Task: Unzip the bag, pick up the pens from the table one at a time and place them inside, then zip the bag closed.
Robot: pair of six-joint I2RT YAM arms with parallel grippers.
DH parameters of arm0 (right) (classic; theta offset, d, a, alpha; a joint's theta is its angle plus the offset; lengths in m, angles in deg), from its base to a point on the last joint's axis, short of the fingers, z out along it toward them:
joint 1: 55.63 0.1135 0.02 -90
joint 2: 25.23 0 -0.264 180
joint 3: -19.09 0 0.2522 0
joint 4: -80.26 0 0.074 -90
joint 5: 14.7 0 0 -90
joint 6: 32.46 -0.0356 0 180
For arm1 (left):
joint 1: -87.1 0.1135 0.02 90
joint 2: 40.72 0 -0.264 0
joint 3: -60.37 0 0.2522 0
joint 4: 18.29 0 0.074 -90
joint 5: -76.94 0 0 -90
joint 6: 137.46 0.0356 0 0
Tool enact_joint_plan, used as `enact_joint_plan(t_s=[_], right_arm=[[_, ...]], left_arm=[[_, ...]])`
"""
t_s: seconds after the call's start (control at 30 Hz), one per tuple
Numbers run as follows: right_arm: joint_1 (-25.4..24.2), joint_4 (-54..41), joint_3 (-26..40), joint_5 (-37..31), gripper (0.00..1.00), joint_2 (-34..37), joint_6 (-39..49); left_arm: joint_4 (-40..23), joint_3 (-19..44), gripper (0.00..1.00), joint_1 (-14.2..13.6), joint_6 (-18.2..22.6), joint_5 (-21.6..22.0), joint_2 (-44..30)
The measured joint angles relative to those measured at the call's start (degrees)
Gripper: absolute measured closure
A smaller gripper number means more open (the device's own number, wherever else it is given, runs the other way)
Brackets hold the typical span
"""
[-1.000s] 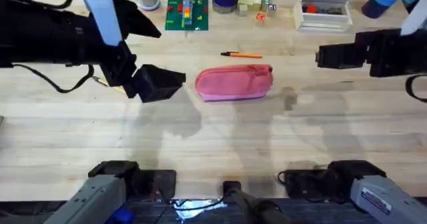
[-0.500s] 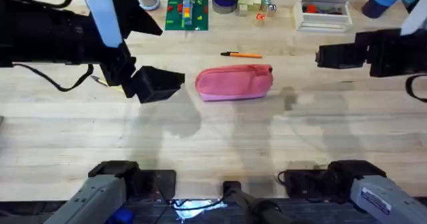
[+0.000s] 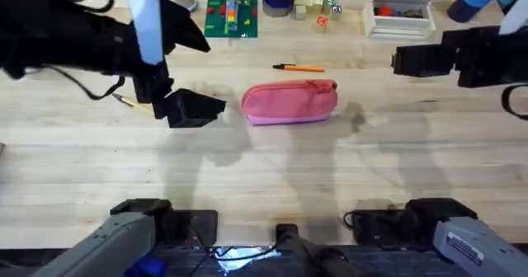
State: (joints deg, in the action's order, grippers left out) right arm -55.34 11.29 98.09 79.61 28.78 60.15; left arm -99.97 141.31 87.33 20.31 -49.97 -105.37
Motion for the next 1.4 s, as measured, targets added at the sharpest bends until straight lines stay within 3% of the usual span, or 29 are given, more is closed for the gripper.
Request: enact_joint_plan(t_s=[0.2, 0.47, 0.83, 1.4], right_arm=[[0.0, 0.2, 0.0, 0.0, 0.006, 0.0, 0.0], [0.0, 0.2, 0.0, 0.0, 0.005, 0.0, 0.0], [0.0, 0.2, 0.0, 0.0, 0.006, 0.0, 0.0], [0.0, 0.3, 0.0, 0.0, 0.005, 0.0, 0.0]], left_arm=[[0.1, 0.0, 0.006, 0.0, 5.1, -2.4, -4.8], [1.4, 0.0, 0.006, 0.0, 8.7, -4.7, -12.7], [6.2, 0.0, 0.006, -0.4, 9.9, -8.4, -21.8], [8.6, 0.0, 0.006, -4.6, 9.9, -9.2, -32.5]])
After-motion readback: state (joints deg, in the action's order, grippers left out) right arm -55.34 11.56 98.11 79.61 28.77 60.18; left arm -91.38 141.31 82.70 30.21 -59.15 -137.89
